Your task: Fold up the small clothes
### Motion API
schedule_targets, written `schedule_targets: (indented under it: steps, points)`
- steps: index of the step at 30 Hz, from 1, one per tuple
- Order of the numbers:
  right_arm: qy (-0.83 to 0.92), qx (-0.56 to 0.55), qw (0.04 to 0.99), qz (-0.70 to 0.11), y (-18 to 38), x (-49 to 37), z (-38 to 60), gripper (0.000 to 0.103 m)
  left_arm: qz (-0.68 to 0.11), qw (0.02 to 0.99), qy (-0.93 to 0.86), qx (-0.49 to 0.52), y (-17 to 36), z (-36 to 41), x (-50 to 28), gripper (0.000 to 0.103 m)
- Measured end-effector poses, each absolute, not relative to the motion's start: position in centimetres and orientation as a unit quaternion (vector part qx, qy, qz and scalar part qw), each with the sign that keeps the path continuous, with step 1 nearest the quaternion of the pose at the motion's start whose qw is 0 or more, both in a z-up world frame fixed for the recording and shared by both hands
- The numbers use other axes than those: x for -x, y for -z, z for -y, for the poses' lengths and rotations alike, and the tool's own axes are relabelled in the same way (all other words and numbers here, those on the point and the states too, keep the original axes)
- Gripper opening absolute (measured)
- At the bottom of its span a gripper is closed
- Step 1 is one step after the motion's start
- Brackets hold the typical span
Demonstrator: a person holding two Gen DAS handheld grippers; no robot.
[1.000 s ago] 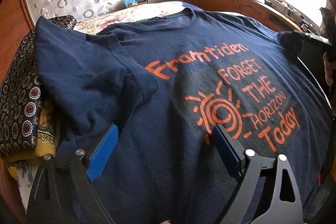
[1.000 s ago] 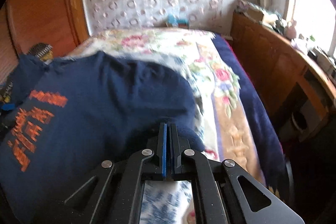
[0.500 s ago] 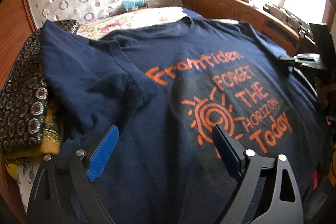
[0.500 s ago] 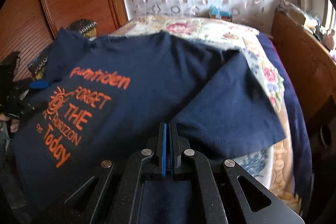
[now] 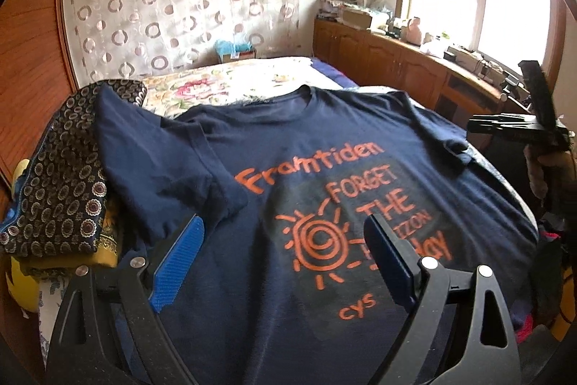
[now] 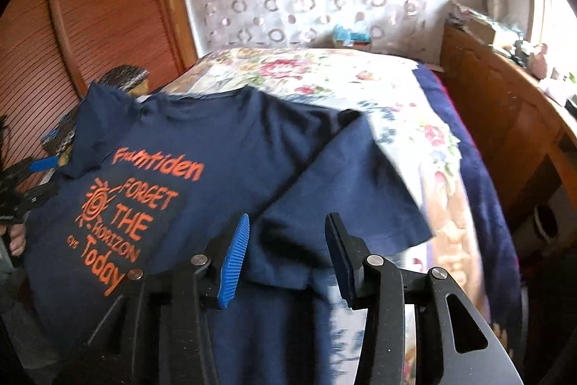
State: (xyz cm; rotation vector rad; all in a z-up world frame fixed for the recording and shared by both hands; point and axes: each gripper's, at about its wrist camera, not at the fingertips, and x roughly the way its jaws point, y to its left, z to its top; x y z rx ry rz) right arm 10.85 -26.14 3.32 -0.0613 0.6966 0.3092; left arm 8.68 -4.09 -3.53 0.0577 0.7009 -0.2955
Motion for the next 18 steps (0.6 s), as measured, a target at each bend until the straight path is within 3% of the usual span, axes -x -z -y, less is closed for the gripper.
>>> schedule_targets:
  steps: [18]
  points:
    - [-0.069,-0.046,0.91,-0.407,1.1,-17.9,30.1,0.046,-0.349,0.923,0.158,-0.025,4.4,5.3,-7.7,0.091]
